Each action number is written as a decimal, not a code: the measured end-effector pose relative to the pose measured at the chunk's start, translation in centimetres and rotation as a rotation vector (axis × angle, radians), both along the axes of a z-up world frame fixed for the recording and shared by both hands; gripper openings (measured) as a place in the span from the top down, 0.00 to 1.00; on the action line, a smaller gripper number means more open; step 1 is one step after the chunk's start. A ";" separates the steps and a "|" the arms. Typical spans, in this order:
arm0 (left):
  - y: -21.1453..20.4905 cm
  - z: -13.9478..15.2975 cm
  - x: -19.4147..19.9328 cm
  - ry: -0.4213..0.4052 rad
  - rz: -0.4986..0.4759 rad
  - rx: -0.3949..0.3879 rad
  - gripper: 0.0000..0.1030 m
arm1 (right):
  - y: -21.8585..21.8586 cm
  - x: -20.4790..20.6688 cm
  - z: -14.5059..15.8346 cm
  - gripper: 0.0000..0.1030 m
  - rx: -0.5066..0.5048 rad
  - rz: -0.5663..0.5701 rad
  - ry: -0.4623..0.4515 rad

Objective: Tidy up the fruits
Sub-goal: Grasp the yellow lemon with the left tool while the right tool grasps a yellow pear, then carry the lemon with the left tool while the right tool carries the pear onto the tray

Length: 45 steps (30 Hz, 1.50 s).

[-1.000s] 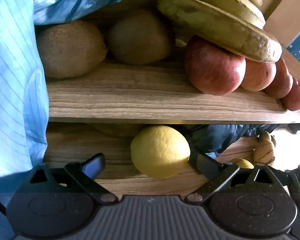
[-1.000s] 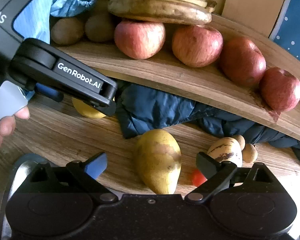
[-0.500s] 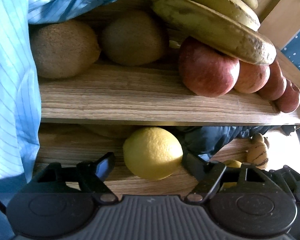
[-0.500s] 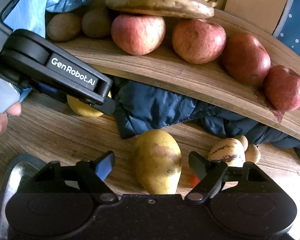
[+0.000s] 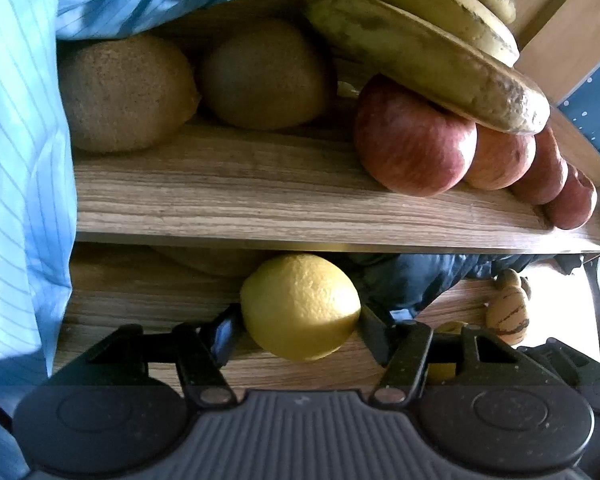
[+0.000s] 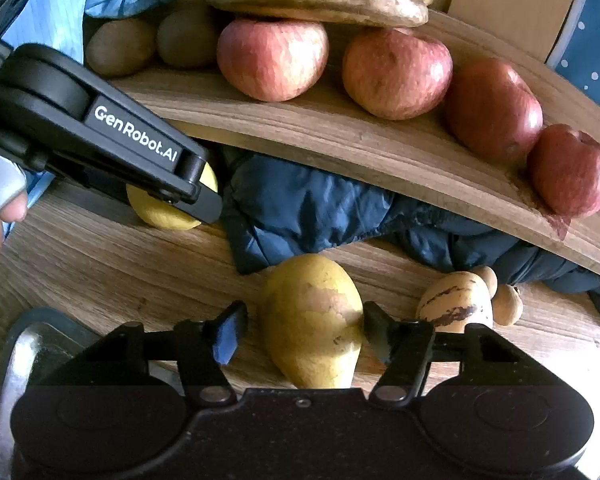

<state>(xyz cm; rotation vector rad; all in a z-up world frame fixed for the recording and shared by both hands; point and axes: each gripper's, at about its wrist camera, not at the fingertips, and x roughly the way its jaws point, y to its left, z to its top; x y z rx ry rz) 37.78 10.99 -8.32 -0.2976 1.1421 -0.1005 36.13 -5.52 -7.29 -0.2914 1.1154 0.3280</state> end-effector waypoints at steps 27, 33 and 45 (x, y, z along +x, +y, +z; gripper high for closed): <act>-0.6 0.4 -1.9 -0.012 0.005 -0.021 0.37 | -0.7 -1.1 0.6 0.47 0.020 -0.001 -0.051; -1.1 1.3 -2.7 -0.032 -0.004 -0.022 0.37 | -1.0 -1.8 1.3 0.47 0.029 -0.001 -0.076; -3.0 2.3 -5.5 -0.045 -0.041 -0.027 0.37 | -2.0 -4.4 3.5 0.47 0.045 -0.026 -0.128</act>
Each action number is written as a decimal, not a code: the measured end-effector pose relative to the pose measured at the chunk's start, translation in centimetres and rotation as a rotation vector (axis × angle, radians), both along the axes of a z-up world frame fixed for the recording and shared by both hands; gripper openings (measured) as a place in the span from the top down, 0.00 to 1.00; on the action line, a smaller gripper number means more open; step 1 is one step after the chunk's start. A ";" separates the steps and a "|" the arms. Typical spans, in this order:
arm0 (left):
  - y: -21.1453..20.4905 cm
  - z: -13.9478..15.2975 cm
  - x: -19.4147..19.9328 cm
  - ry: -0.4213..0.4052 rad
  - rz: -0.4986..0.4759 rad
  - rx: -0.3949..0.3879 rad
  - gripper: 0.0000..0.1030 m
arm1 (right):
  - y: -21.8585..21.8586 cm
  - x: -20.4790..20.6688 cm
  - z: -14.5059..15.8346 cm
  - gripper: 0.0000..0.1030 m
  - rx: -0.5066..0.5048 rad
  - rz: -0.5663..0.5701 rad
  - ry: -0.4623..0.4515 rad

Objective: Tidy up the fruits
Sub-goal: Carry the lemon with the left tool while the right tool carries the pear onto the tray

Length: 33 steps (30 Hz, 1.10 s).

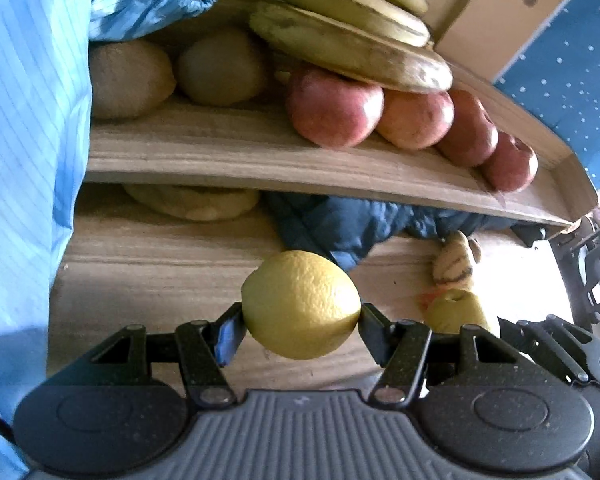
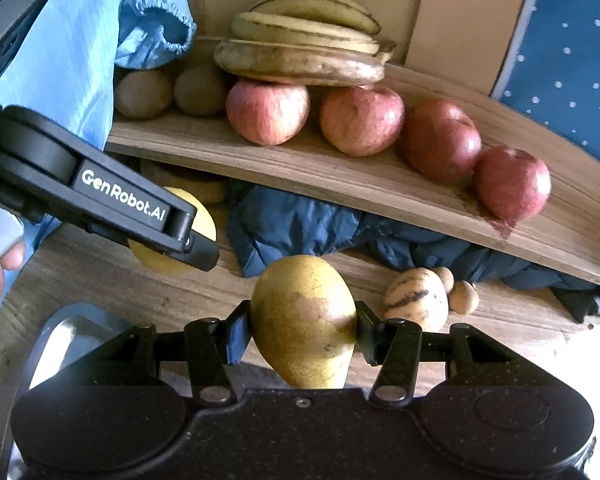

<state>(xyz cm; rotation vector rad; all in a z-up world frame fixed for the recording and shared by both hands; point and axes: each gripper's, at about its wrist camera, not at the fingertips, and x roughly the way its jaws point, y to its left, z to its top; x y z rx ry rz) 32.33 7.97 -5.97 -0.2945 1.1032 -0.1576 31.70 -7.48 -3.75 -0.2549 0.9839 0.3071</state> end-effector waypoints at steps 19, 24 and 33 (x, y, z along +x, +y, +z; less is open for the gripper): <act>-4.3 0.0 -4.3 0.018 -0.070 -0.009 0.37 | -3.5 -6.0 0.6 0.47 -0.002 -0.053 0.015; -5.3 -0.2 -5.3 0.028 -0.087 -0.010 0.37 | -4.7 -7.2 0.6 0.47 -0.006 -0.063 0.028; -6.6 -0.8 -7.1 0.070 -0.120 -0.019 0.37 | -6.4 -9.2 0.0 0.47 -0.009 -0.084 0.056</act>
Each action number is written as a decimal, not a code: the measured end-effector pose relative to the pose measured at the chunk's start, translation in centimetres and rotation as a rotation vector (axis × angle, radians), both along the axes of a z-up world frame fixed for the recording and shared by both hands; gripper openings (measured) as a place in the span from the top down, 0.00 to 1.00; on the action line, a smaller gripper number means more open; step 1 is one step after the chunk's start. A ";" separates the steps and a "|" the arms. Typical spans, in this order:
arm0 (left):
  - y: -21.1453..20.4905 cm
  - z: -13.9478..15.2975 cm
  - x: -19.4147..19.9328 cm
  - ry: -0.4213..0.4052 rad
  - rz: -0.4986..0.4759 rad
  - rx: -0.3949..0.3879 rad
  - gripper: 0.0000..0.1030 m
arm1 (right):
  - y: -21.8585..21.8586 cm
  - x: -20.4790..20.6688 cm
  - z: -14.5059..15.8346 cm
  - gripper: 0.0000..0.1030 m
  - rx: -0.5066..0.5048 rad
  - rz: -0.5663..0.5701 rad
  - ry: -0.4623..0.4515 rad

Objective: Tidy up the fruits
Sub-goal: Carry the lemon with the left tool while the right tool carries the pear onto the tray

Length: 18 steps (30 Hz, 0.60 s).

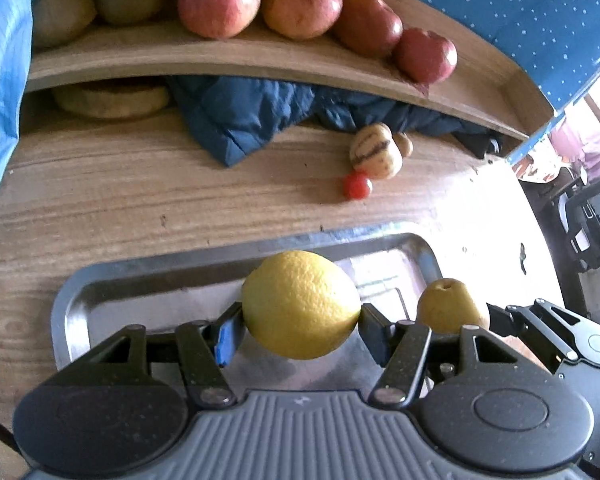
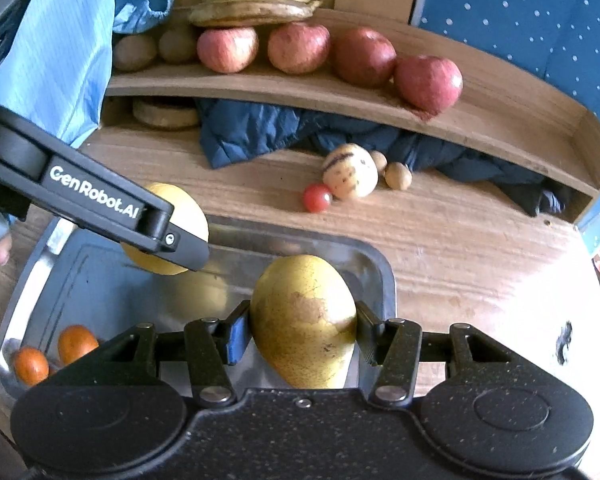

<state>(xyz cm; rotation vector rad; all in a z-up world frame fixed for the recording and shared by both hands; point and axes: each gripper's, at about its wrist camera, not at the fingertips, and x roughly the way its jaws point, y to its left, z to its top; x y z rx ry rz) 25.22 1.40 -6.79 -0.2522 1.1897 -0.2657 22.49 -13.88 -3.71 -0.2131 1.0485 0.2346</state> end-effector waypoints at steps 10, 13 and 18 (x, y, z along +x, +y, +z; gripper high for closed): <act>-0.7 -0.4 -1.3 0.019 -0.012 0.003 0.37 | -0.7 -1.0 -0.6 0.48 0.002 0.000 0.017; -0.8 -0.6 -1.7 0.026 -0.010 0.003 0.37 | -0.7 -1.3 -0.7 0.48 0.004 0.005 0.023; -0.7 -0.7 -2.4 0.033 0.000 0.004 0.37 | -0.6 -1.7 -0.9 0.48 0.005 0.015 0.031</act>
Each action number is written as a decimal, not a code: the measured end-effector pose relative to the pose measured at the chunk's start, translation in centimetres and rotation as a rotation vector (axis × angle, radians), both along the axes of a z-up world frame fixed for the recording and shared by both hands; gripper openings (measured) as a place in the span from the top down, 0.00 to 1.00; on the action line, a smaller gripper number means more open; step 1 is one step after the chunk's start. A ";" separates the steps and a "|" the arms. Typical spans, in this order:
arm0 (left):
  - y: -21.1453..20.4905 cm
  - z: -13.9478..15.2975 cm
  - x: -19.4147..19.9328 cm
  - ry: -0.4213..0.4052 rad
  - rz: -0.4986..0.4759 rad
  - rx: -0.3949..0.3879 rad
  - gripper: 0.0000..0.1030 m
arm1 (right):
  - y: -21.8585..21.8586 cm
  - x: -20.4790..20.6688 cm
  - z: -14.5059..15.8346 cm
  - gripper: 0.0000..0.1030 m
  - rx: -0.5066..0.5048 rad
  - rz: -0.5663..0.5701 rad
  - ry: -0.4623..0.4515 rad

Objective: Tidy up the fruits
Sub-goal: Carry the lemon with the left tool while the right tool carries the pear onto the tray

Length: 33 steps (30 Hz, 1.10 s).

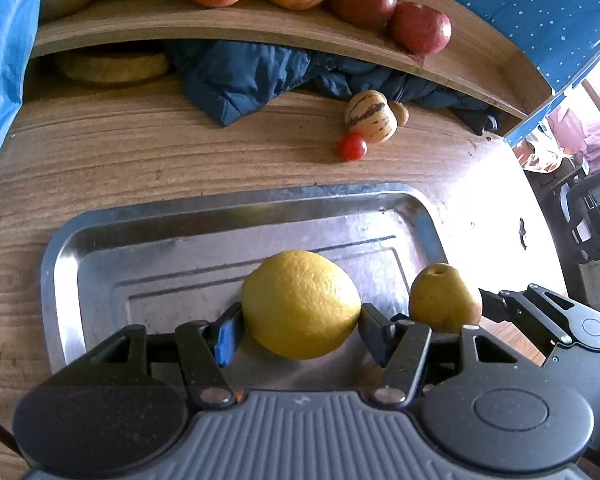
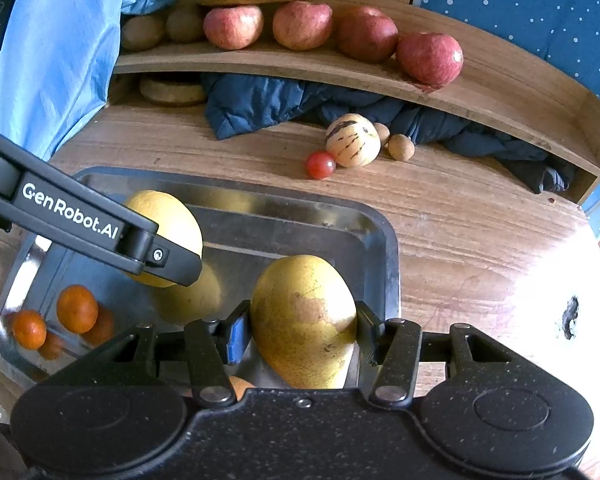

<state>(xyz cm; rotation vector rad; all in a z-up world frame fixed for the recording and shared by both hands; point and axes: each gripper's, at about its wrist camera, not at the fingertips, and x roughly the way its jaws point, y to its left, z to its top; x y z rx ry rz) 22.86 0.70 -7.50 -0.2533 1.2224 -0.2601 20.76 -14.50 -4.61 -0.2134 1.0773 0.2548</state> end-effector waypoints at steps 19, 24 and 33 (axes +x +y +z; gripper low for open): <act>0.0 0.0 -1.7 -0.005 0.034 0.011 0.37 | -0.2 -0.9 -0.4 0.47 0.001 0.014 0.011; -0.2 0.1 -2.2 -0.008 0.043 0.019 0.38 | -0.3 -0.9 -0.3 0.47 0.003 0.019 0.007; -0.5 0.3 -2.8 -0.015 0.070 0.034 0.37 | -0.5 -1.3 0.0 0.47 0.008 0.027 -0.007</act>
